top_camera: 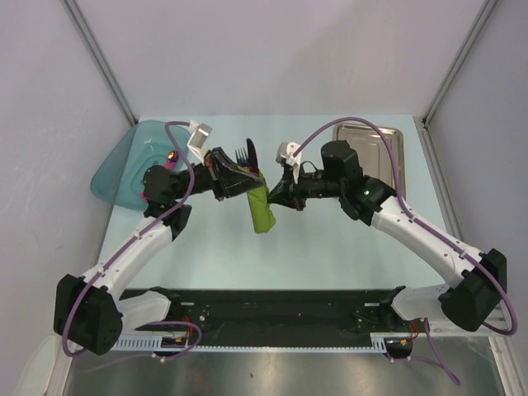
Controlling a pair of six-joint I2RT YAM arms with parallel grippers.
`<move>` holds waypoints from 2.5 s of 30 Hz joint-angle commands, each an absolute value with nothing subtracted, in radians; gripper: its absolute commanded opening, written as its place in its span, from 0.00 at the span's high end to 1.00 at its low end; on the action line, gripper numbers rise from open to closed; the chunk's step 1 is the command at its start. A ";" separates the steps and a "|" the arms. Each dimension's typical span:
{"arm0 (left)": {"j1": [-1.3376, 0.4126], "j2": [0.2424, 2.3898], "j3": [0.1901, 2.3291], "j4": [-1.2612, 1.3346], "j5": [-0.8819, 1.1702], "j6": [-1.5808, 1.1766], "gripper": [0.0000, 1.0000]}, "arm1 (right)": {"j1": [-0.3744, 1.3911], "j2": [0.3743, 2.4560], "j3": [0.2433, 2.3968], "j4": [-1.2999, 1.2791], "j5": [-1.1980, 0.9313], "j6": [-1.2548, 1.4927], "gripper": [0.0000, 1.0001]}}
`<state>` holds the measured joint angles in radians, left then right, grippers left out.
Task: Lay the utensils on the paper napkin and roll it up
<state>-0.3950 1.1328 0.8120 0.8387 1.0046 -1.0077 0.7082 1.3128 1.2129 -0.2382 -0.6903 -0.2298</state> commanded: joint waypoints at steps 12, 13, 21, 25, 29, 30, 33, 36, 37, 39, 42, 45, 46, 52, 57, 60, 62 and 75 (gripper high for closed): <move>-0.342 1.111 0.929 0.492 0.660 -0.781 1.00 | 0.471 1.298 1.370 -0.345 -0.419 0.040 0.47; -0.342 1.106 0.937 0.464 0.625 -0.746 1.00 | 0.468 1.295 1.390 -0.348 -0.419 0.049 0.47; -0.339 1.101 0.997 0.307 0.440 -0.678 1.00 | 0.540 1.259 1.416 -0.278 -0.422 0.133 0.55; -0.341 1.117 0.994 0.350 0.489 -0.733 1.00 | 0.601 1.293 1.361 -0.220 -0.497 0.201 0.46; -0.341 1.111 0.988 0.382 0.511 -0.759 1.00 | 0.640 1.331 1.318 -0.089 -0.572 0.268 0.36; -0.341 1.109 0.989 0.391 0.515 -0.759 1.00 | 0.653 1.342 1.319 -0.074 -0.581 0.273 0.35; -0.341 1.101 0.991 0.403 0.532 -0.772 1.00 | 0.672 1.374 1.319 -0.037 -0.615 0.282 0.32; -0.341 1.095 0.989 0.422 0.548 -0.788 1.00 | 0.687 1.391 1.309 -0.018 -0.623 0.287 0.30; -0.341 1.091 0.986 0.426 0.551 -0.793 1.00 | 0.689 1.396 1.296 -0.011 -0.626 0.293 0.29; -0.341 1.089 0.985 0.445 0.561 -0.807 1.00 | 0.695 1.400 1.284 0.021 -0.638 0.305 0.29; -0.341 1.086 0.976 0.483 0.587 -0.828 1.00 | 0.707 1.404 1.269 0.037 -0.638 0.308 0.29; -0.341 1.085 0.974 0.514 0.612 -0.853 1.00 | 0.712 1.411 1.261 0.054 -0.649 0.324 0.30; -0.341 1.085 0.974 0.521 0.618 -0.857 1.00 | 0.713 1.414 1.261 0.055 -0.649 0.325 0.30; -0.342 1.078 0.971 0.554 0.649 -0.893 1.00 | 0.712 1.419 1.252 0.066 -0.650 0.327 0.26; -0.350 1.069 0.965 0.568 0.661 -0.905 1.00 | 0.696 1.424 1.255 0.051 -0.646 0.316 0.22; -0.354 1.069 0.963 0.574 0.661 -0.911 1.00 | 0.684 1.424 1.255 0.057 -0.653 0.328 0.23; -0.357 1.072 0.965 0.584 0.663 -0.917 1.00 | 0.686 1.420 1.253 0.075 -0.686 0.347 0.30; -0.357 1.092 0.979 0.638 0.666 -0.923 1.00 | 0.732 1.387 1.196 0.242 -0.874 0.543 0.65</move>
<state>-0.3561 1.1114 0.9447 0.5175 0.6930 -0.9100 0.7090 1.4155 1.2026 0.1719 -0.7876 0.4591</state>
